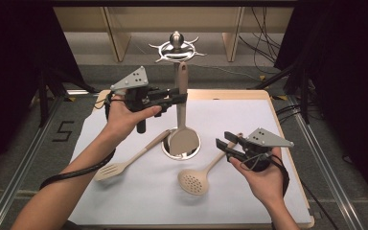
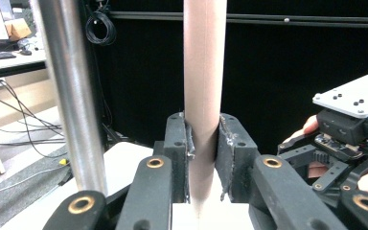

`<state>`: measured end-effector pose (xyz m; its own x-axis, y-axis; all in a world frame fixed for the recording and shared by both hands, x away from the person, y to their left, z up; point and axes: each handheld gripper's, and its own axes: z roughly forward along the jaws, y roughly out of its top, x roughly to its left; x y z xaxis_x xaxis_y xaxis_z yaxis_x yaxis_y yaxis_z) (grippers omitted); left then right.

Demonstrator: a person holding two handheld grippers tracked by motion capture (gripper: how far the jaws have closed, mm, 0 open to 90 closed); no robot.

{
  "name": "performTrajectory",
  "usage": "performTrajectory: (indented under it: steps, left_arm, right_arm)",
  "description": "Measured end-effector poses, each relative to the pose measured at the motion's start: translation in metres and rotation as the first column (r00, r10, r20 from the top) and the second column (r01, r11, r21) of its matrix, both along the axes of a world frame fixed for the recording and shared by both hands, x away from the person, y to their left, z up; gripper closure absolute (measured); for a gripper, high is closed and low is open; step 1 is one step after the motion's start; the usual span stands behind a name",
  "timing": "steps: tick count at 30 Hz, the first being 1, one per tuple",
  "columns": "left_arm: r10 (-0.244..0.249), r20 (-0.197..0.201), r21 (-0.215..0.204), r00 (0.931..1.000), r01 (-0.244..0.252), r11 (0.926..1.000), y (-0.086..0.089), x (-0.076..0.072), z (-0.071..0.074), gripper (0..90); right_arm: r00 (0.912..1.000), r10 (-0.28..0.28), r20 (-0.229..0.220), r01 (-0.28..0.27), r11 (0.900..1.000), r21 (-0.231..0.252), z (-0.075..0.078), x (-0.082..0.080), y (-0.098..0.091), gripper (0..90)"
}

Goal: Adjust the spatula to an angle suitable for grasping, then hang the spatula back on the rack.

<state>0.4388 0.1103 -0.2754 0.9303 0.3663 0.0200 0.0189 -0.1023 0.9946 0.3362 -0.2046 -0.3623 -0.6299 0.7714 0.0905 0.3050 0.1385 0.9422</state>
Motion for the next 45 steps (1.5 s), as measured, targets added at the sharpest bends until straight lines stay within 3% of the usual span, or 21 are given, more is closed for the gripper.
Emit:
performTrajectory:
  steps: [1, 2, 3, 4, 5, 15, 16, 18, 21, 24, 27, 28, 30, 31, 32, 33, 38, 40, 41, 43, 45]
  left_arm:
    - [0.0, -0.005, -0.001, 1.0, 0.0, 1.0, 0.0, 0.0, -0.001, 75.6]
    - [0.004, -0.068, -0.025, 0.9977, -0.005, 0.9997, -0.001, -0.003, -0.002, 75.6]
    - [0.003, -0.02, -0.004, 0.9998, -0.003, 1.0, 0.0, 0.001, -0.002, 75.6]
    - [0.002, -0.007, -0.001, 1.0, -0.002, 1.0, 0.001, 0.002, -0.002, 75.6]
    - [0.003, -0.072, -0.03, 0.9974, -0.005, 0.9996, -0.001, -0.002, -0.003, 75.6]
    - [0.024, -0.067, -0.04, 0.9975, -0.026, 0.9989, -0.001, -0.004, -0.005, 73.2]
    - [0.039, -0.061, -0.04, 0.9974, -0.041, 0.9984, 0.0, -0.006, -0.005, 70.4]
    - [0.059, -0.044, -0.029, 0.9973, -0.06, 0.9977, 0.002, -0.009, -0.006, 63.5]
    - [0.093, -0.014, -0.02, 0.9956, -0.093, 0.9954, 0.01, -0.016, -0.007, 61.3]
    - [0.121, -0.013, -0.026, 0.9926, -0.121, 0.9923, 0.017, -0.021, -0.007, 64.4]
    - [0.149, -0.011, -0.028, 0.9888, -0.149, 0.9884, 0.023, -0.026, -0.004, 71.0]
    - [0.164, -0.011, -0.026, 0.9864, -0.164, 0.9861, 0.025, -0.027, -0.002, 74.3]
    - [0.185, -0.012, -0.035, 0.9828, -0.185, 0.9821, 0.027, -0.029, 0.0, 80.6]
    - [0.194, -0.018, -0.033, 0.9808, -0.195, 0.9803, 0.028, -0.03, 0.001, 83.2]
    - [0.203, -0.019, -0.032, 0.9791, -0.203, 0.9786, 0.029, -0.03, 0.001, 85.6]
    - [0.213, -0.021, -0.03, 0.9767, -0.214, 0.9764, 0.029, -0.031, 0.001, 87.9]
    - [0.24, -0.017, -0.032, 0.9707, -0.24, 0.9702, 0.028, -0.035, 0.006, 89.6]
    - [0.24, -0.012, -0.049, 0.9707, -0.24, 0.9695, 0.027, -0.035, 0.009, 89.6]
    - [0.241, -0.009, -0.058, 0.9705, -0.241, 0.9688, 0.026, -0.035, 0.012, 89.6]
    - [0.23, -0.012, -0.082, 0.9731, -0.23, 0.9697, 0.025, -0.035, 0.019, 89.6]
    - [0.216, -0.031, -0.102, 0.976, -0.218, 0.9707, 0.024, -0.036, 0.025, 89.6]
  right_arm:
    - [0.9999, 0.013, -0.007, -0.013, 0.9999, -0.003, 0.0, 0.0, -0.001, 58.6]
    - [0.9999, 0.01, -0.003, -0.01, 0.9999, -0.008, 0.0, 0.0, -0.001, 58.6]
    - [0.9998, 0.018, 0.008, -0.018, 0.9998, -0.006, 0.0, 0.002, -0.001, 58.6]
    - [0.9998, 0.017, 0.004, -0.017, 0.9998, -0.003, 0.0, 0.002, -0.001, 58.6]
    - [0.9999, 0.013, -0.007, -0.013, 0.9999, -0.001, 0.0, 0.001, -0.001, 58.6]
    - [0.9999, 0.002, -0.01, -0.002, 0.9995, -0.03, -0.005, 0.0, -0.007, 56.2]
    - [1.0, -0.009, -0.003, 0.009, 0.9993, -0.037, -0.006, -0.001, -0.008, 55.9]
    - [0.9991, -0.014, -0.039, 0.013, 0.9996, -0.026, -0.008, -0.004, -0.011, 55.6]
    - [0.9995, -0.017, -0.028, 0.016, 0.9991, -0.039, -0.012, -0.004, -0.019, 55.1]
    - [0.9975, -0.033, -0.062, 0.031, 0.9988, -0.038, -0.017, -0.007, -0.025, 54.6]
    - [0.9971, -0.047, -0.059, 0.045, 0.9986, -0.029, -0.02, -0.006, -0.032, 54.6]
    - [0.9949, -0.055, -0.084, 0.054, 0.9984, -0.018, -0.019, -0.007, -0.033, 54.6]
    - [0.9971, -0.058, -0.05, 0.056, 0.9975, -0.043, -0.02, -0.004, -0.039, 54.6]
    - [0.9945, -0.068, -0.079, 0.067, 0.9975, -0.022, -0.02, -0.005, -0.04, 54.7]
    - [0.9963, -0.071, -0.049, 0.068, 0.9966, -0.046, -0.022, -0.003, -0.043, 54.7]
    - [0.994, -0.082, -0.072, 0.08, 0.9964, -0.03, -0.023, -0.004, -0.042, 54.7]
    - [0.9918, -0.076, -0.103, 0.075, 0.9971, -0.014, -0.031, -0.007, -0.041, 54.8]
    - [0.9941, -0.063, -0.089, 0.059, 0.9972, -0.046, -0.032, -0.006, -0.044, 54.8]
    - [0.9898, -0.08, -0.118, 0.077, 0.9966, -0.031, -0.032, -0.009, -0.044, 54.9]
    - [0.9923, -0.081, -0.094, 0.078, 0.9962, -0.039, -0.033, -0.008, -0.047, 54.9]
    - [0.9891, -0.097, -0.11, 0.095, 0.9953, -0.019, -0.032, -0.01, -0.046, 54.9]
